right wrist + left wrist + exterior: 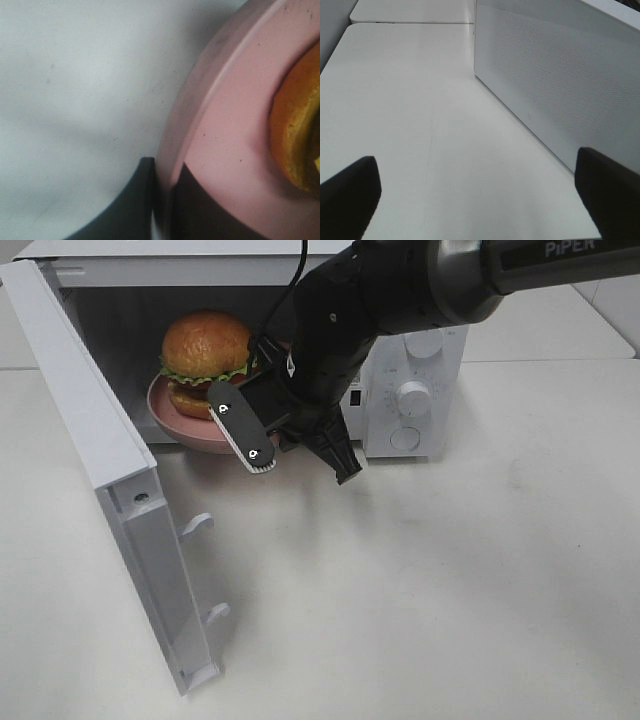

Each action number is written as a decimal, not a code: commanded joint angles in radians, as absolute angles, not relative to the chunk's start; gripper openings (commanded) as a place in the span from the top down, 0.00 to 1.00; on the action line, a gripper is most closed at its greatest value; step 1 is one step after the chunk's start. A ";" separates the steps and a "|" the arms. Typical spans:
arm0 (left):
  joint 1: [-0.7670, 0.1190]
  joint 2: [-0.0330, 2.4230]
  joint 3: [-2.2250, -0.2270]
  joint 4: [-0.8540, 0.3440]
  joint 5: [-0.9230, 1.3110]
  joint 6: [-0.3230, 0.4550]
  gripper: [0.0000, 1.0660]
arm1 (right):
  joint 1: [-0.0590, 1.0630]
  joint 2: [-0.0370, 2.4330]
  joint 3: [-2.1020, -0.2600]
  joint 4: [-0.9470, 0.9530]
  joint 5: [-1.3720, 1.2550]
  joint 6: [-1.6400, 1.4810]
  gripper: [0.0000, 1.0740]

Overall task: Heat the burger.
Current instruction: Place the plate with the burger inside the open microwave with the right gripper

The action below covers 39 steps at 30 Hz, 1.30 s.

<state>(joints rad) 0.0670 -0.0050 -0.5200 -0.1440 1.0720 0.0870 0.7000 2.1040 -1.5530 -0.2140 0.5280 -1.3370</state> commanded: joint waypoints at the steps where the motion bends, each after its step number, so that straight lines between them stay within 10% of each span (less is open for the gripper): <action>1: 0.063 -0.022 -0.518 -0.152 1.073 0.082 0.08 | 0.702 2.133 -1.646 -0.245 0.534 -1.294 1.00; 39: 0.063 -0.022 -0.518 -0.152 1.073 0.082 0.08 | 0.677 2.410 -2.037 -0.345 0.558 -1.158 0.93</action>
